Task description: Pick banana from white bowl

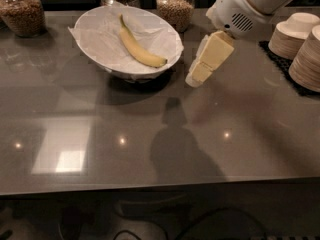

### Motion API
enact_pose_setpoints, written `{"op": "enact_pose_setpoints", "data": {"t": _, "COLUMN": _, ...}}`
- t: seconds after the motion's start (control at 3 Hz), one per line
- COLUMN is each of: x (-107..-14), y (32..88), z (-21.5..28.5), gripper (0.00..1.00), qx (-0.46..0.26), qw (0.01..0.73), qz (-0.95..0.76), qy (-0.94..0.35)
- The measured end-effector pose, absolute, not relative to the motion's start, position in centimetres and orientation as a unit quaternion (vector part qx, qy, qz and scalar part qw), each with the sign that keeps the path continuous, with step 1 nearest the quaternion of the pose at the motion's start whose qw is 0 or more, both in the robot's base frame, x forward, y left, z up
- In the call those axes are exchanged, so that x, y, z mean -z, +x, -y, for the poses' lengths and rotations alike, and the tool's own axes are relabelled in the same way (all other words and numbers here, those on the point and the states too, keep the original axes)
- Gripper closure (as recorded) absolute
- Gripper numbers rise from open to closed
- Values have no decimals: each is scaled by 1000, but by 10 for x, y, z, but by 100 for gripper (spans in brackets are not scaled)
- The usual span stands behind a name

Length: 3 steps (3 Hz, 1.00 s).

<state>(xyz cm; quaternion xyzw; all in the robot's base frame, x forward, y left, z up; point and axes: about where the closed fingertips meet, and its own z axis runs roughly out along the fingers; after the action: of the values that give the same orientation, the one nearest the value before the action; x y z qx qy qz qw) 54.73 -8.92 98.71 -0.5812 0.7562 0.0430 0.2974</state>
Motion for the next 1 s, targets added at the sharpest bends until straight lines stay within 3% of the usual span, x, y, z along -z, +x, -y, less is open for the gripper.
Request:
{"op": "enact_pose_setpoints", "data": {"t": 0.67, "x": -990, "y": 561, "z": 71, "gripper": 0, "qx": -55, "qw": 334, "qz": -744, "qy": -576}}
{"op": "enact_pose_setpoints", "data": {"t": 1.0, "x": -994, "y": 596, "z": 22, "gripper": 0, "qx": -87, "qw": 386, "qz": -723, "qy": -567}}
